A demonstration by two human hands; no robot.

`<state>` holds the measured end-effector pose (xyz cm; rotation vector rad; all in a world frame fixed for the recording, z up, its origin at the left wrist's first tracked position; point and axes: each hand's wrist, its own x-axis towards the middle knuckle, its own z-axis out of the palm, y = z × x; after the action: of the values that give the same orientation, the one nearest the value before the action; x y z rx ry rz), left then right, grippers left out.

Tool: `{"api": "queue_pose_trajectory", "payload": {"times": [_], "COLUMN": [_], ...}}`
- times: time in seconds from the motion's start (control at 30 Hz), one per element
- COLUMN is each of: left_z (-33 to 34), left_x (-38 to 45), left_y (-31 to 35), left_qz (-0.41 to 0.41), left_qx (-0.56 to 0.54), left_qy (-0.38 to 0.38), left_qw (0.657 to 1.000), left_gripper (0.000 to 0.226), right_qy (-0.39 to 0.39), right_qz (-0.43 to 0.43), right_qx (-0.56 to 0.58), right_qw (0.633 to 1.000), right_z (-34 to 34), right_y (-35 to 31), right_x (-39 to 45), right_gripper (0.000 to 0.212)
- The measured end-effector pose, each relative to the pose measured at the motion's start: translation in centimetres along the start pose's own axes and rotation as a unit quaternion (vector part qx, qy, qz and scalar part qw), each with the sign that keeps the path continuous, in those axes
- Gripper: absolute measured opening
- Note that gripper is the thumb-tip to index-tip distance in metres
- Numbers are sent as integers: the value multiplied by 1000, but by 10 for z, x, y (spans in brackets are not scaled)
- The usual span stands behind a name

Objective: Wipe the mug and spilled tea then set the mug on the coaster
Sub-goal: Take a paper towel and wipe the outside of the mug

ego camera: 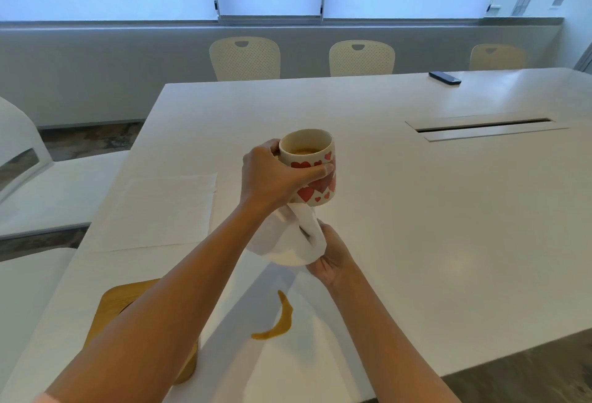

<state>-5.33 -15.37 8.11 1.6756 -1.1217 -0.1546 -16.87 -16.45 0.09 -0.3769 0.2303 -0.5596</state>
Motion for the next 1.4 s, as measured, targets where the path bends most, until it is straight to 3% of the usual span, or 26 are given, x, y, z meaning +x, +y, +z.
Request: {"api": "queue_pose_trajectory", "payload": {"times": [0.23,0.43,0.97,1.1,1.27,1.4], "left_z": [-2,-6,-23,-23,-21,-20], "left_x": [-3,-3,-18,-25,-30,-32], "left_y": [-9,-16,-22,-19,-14,-11], "left_qz": [13,15,14,20,14,13], "left_qx": [17,31,23,15,3,1], "left_qy": [17,34,42,30,14,15], "left_qw": [1000,999,999,999,1000,1000], "left_gripper": [71,71,70,78,78,73], "right_qy": [88,123,177,187,173,148], "right_qz": [-4,-22,-75,-92,-117,-120], "right_qx": [-1,-86,-85,-101,-107,-101], "right_qw": [996,988,978,973,972,976], "right_z": [-1,-1,-8,-11,-8,-1], "right_y": [5,-4,-30,-34,-29,-24], "right_x": [-3,-17,-32,-26,-14,-9], "right_gripper": [60,27,20,24,33,27]}}
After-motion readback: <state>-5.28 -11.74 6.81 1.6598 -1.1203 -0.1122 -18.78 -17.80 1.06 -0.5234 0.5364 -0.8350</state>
